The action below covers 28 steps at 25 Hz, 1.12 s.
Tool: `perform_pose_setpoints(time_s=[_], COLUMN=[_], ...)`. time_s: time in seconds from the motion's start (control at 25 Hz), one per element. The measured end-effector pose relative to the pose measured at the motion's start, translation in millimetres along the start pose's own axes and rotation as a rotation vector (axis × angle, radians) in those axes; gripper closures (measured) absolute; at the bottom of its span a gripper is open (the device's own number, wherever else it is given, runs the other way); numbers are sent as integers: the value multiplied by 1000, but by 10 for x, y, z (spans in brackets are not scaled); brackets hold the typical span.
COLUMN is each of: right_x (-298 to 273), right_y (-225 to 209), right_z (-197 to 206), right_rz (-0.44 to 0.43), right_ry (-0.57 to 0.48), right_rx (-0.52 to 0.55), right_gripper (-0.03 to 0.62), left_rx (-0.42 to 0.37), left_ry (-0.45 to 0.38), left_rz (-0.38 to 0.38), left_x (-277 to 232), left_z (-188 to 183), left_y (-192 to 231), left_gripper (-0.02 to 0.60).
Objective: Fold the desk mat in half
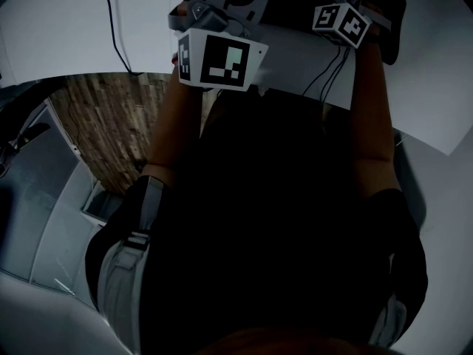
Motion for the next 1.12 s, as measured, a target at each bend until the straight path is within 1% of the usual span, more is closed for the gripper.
perform_pose_setpoints(time_s=[0.04,0.12,0.28,0.4,0.44,0.52,0.56,0.8,1.12], right_x=[0,0,14,17,12,19,35,184,533], right_y=[-4,-11,-2,21,9,-41,-70,-195,-284], right_z=[0,1,21,29,20,-11,-32,-131,-223], right_rz=[5,12,33,37,31,20,18,36,64], right_ry=[1,2,-9,-6,0,9,9,-13,-28], right_rx=[-3,-6,-21,-2,2,-2,-6,-10,-65], right_gripper=[450,448,454,459,455,416,410,405,404], left_rx=[0,0,0,-1,-2,-1,1,-13,-35], left_ry=[0,1,3,0,-3,-10,-13,-35,-69], left_rz=[0,-2,0,1,0,-2,-4,-10,-15], left_x=[3,3,-12,-23,-25,-21,-15,49,257], left_z=[2,4,-11,-19,-28,-55,-67,-140,-254], left_y=[-2,-5,-49,-97,-98,-82,-70,-56,-131], left_gripper=[569,569,569,569,569,569,569,569,569])
Point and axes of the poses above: the fingertips, and each gripper's own axes: x backward along the fingers, y to its left, z out of its underside, the point moved 5 cm from there along x, backward along the fingers, and after that the axes turned 4 degrees about z, right-handed, at the moved point
